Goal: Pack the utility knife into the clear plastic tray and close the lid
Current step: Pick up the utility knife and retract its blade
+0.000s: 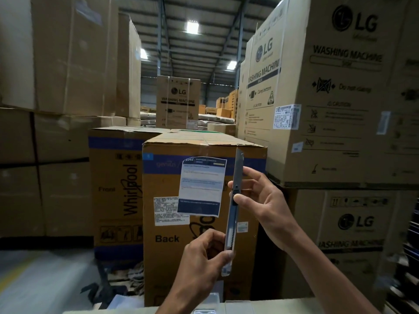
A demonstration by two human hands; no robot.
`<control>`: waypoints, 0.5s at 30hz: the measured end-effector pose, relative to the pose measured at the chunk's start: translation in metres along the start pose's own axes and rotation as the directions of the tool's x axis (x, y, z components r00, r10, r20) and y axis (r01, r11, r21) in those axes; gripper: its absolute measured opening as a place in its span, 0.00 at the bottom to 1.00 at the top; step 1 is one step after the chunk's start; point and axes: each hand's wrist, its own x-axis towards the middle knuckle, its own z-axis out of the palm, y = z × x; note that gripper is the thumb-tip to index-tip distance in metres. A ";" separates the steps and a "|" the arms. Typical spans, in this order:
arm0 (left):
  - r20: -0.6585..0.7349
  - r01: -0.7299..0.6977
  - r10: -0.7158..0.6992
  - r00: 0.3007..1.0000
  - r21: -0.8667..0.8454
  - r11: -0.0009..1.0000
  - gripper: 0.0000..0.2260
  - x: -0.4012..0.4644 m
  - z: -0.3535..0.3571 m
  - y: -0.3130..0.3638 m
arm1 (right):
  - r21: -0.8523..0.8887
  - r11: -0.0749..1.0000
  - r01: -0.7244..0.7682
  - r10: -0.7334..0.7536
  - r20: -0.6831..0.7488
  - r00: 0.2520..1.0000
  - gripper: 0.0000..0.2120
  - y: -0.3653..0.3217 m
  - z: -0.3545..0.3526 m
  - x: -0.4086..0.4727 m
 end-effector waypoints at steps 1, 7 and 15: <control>0.000 -0.002 0.002 1.000 0.001 1.000 0.07 0.000 0.001 0.000 | -0.004 1.000 0.004 -0.004 -0.003 1.000 0.29 -0.001 -0.001 0.001; -0.006 -0.017 0.017 1.000 0.005 1.000 0.07 0.001 0.002 0.001 | -0.014 1.000 0.011 -0.011 -0.004 1.000 0.30 -0.002 -0.004 0.002; -0.023 -0.046 0.046 0.999 -0.003 0.999 0.07 0.004 0.003 0.001 | -0.039 0.999 0.002 -0.002 0.004 1.000 0.30 0.000 -0.002 -0.001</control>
